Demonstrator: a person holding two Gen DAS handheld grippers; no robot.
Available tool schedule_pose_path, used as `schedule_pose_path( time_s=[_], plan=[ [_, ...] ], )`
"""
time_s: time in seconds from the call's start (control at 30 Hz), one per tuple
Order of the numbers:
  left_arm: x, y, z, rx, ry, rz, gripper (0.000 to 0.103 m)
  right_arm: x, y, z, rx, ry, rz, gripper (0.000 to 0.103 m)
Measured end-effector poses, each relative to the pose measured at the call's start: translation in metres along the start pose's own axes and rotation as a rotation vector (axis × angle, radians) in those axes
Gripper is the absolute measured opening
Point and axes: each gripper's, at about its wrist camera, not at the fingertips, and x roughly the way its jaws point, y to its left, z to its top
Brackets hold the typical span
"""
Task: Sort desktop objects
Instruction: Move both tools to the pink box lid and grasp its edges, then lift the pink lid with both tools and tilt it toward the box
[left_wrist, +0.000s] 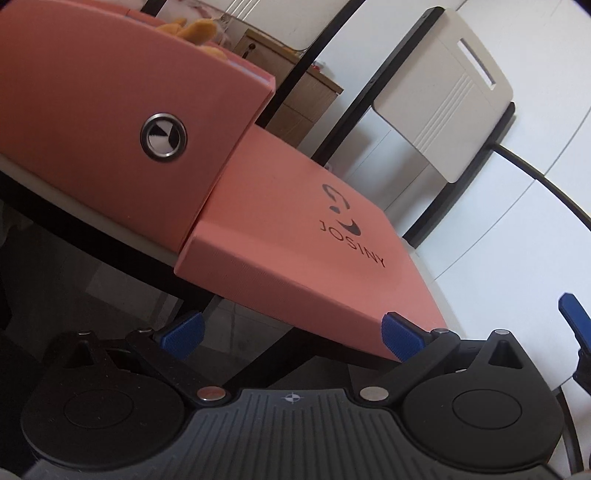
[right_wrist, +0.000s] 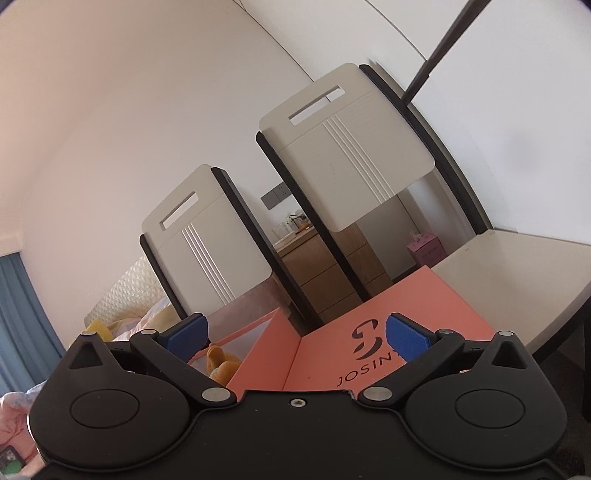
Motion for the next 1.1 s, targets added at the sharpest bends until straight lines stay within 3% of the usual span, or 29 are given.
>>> schedule_pose_path(
  time_s=[0.2, 0.53, 0.67, 0.97, 1.1],
  plan=[
    [0.019, 0.015, 0.013, -0.113, 0.019, 0.002, 0.103, 0.002, -0.007, -0.002, 0.031, 0.014, -0.022, 0.102],
    [0.026, 0.024, 0.022, -0.198, 0.026, -0.003, 0.102, 0.009, -0.006, -0.008, 0.020, 0.037, -0.055, 0.102],
    [0.029, 0.033, 0.029, -0.244, 0.061, -0.010, 0.084, 0.011, -0.005, -0.009, 0.003, 0.047, -0.071, 0.102],
    [0.020, 0.047, 0.025, -0.309, 0.084, -0.078, 0.069, 0.015, -0.005, -0.013, -0.036, 0.069, -0.111, 0.102],
    [0.007, 0.047, 0.023, -0.299, 0.085, -0.096, 0.067, 0.017, -0.003, -0.015, -0.054, 0.087, -0.111, 0.102]
  ],
)
